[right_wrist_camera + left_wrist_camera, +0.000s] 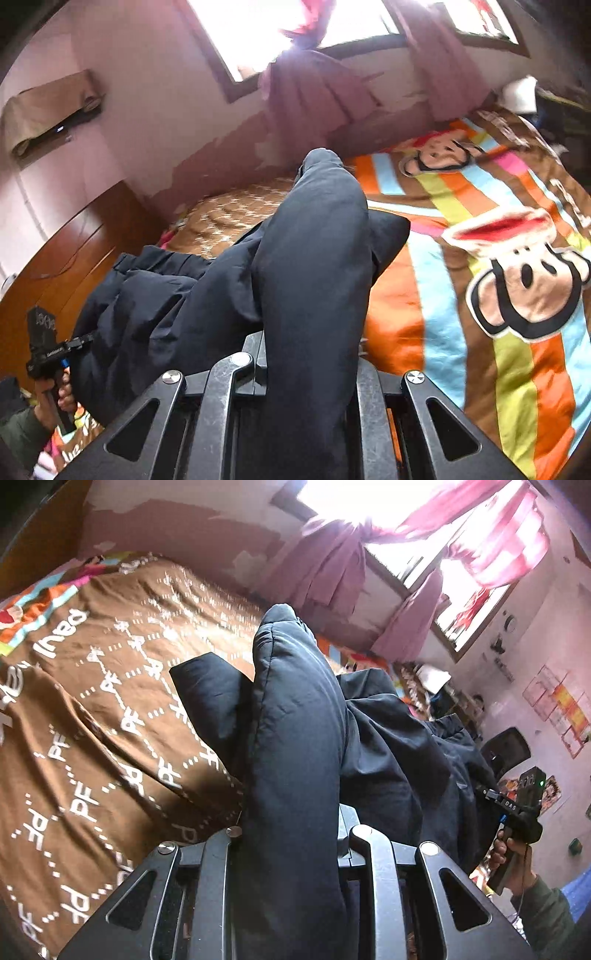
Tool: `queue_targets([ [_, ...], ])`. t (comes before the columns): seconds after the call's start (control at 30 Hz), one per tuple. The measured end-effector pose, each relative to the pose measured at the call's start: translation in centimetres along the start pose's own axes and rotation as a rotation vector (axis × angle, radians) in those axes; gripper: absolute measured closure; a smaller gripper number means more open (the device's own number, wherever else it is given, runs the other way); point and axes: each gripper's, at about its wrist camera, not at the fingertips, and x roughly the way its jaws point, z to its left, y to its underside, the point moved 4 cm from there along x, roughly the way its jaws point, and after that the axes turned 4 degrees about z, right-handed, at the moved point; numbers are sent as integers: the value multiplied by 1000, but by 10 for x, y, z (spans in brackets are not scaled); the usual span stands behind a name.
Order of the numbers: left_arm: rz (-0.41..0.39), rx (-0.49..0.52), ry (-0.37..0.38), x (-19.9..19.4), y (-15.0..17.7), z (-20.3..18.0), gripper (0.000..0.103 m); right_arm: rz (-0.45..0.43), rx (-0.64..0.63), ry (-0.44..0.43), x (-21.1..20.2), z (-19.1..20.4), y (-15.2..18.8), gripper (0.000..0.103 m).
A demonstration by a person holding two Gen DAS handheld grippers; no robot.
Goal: Fold large clothes
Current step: 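Grasp the folded jacket with both grippers and lift it off the bedspread, then lower the navy jacket bundle onto the bedspread and open both grippers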
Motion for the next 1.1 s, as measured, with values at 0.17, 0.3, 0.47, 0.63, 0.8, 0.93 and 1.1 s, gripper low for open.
queue_targets([
  [0.17, 47, -65, -75, 26, 14, 25, 77, 52, 117, 52, 18, -41, 14, 85],
  [0.3, 89, -93, -158, 34, 22, 45, 65, 70, 128, 78, 19, -45, 18, 76],
  [0.47, 86, -103, -222, 33, 25, 51, 41, 74, 111, 179, 21, -44, 21, 27],
  [0.63, 10, -65, -291, 23, 22, 36, 18, 86, 145, 245, 23, -54, 32, 22],
  [0.8, -50, -34, -310, 14, 27, 22, 9, 40, 153, 298, 13, -57, 36, 3],
  [0.93, -127, -17, -333, 5, 32, 9, 3, -50, 164, 333, -3, -53, 37, 0],
  [1.1, -190, 8, -348, -4, 33, -10, 2, -136, 104, 382, -19, -42, 35, 0],
])
